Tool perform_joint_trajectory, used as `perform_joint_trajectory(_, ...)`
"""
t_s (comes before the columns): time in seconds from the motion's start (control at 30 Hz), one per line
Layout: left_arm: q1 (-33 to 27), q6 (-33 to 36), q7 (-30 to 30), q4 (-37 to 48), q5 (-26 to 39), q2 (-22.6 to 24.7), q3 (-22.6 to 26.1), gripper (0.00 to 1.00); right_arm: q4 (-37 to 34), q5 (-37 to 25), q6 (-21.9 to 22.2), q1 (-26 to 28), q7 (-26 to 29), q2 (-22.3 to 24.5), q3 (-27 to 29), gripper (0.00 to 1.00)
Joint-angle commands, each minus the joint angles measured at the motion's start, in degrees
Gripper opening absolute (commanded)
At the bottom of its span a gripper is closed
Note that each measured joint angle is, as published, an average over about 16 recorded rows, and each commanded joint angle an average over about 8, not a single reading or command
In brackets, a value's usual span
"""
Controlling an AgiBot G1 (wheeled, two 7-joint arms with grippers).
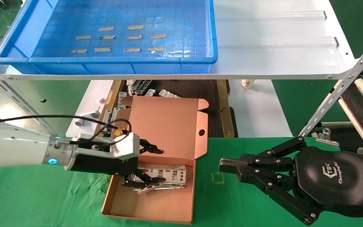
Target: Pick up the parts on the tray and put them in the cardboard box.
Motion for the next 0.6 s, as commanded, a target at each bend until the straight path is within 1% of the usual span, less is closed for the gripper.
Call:
perform_joint_trajectory(0.03, -0.24, 1.19, -0.67, 0.17, -0.75, -0.33, -0.33, 1.00, 0.00, 0.00, 0.00, 0.00, 0.00, 0.00, 0.00, 0.54)
perform_joint_trajectory(0.13, 0.88, 1.03, -1.86, -1.48, -1.56, -1.12, -1.84, 1.00, 0.00, 0.00, 0.00, 0.00, 0.00, 0.00, 0.00, 0.92)
perform_joint_trajectory(0.17, 1.33, 1.20, -2.34, -2.22, -1.96, -1.50, -2.45, 1.00, 0.00, 0.00, 0.00, 0.00, 0.00, 0.00, 0.00, 1.00)
perform_joint_trajectory(0.6, 7.16, 3.29, -8.51, -11.75, -7.20, -6.41, -10.38, 1.00, 0.00, 0.00, 0.00, 0.00, 0.00, 0.00, 0.00, 1.00)
